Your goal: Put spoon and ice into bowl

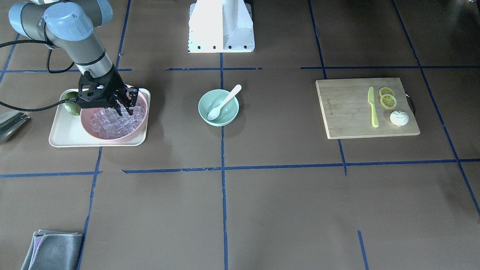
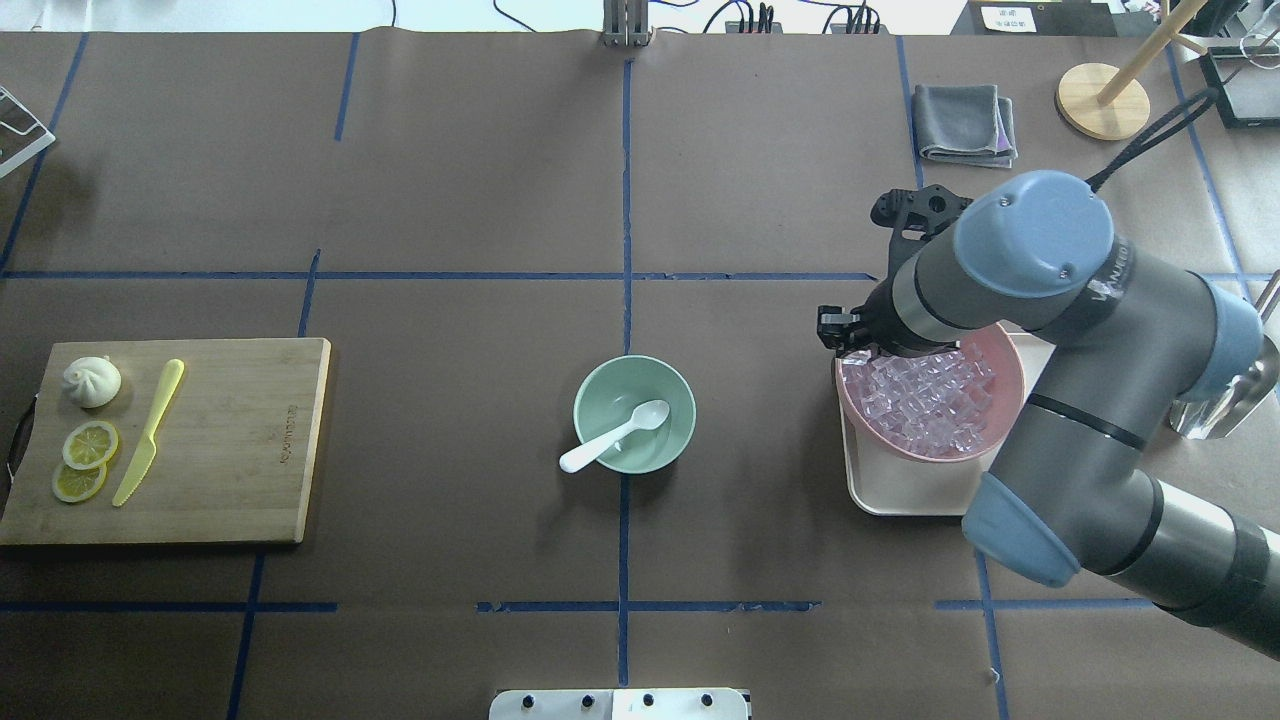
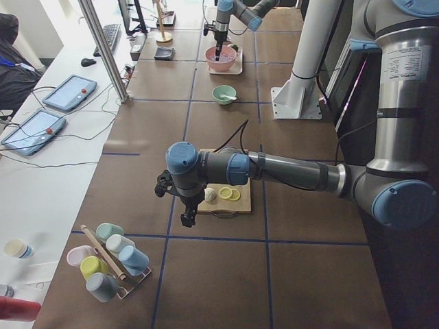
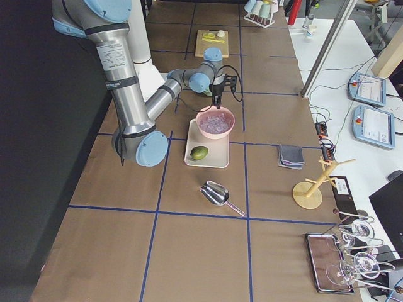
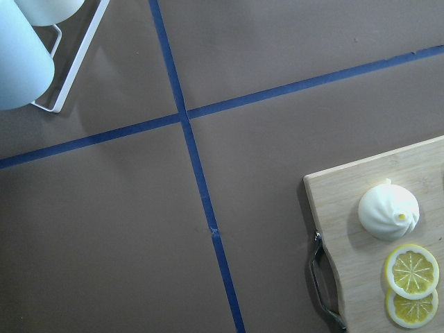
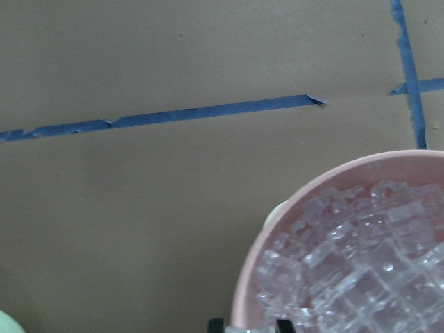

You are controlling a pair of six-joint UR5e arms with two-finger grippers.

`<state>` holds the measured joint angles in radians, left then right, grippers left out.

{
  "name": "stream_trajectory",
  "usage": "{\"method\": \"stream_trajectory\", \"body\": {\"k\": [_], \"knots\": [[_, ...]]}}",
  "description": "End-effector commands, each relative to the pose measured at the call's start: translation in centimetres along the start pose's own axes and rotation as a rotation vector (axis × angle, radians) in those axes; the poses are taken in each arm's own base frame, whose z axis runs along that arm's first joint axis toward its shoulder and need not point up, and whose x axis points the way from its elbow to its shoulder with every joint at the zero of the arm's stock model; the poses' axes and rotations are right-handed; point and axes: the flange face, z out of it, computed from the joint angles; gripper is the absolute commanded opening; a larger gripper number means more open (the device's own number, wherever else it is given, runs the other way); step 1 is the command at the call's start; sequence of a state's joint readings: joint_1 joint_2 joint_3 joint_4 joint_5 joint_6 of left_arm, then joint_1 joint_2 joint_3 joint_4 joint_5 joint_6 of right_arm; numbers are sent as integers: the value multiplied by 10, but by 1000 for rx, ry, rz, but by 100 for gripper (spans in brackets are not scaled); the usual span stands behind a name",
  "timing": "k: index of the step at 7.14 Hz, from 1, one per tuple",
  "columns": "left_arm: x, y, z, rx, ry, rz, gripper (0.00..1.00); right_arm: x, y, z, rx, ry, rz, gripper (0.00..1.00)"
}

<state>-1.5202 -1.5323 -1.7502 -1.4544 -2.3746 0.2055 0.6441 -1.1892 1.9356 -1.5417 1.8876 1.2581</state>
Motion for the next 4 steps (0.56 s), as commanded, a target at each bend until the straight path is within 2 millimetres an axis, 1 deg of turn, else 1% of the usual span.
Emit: {"method": "stream_trajectory", "body": {"k": [1,2,3,4], "knots": [[0,0,0,0,2,-2,100,-86,12,5,15,8,112,4],[-1,0,1,-2,2,-2,100,-127,23,15,30,4,155,4],[-1,0,1,-1,2,-1,100,-156,41,27,44,9,207,4],[-2,0,2,-3,2,-3,100,-175,54,36,56,13,245,5]]}}
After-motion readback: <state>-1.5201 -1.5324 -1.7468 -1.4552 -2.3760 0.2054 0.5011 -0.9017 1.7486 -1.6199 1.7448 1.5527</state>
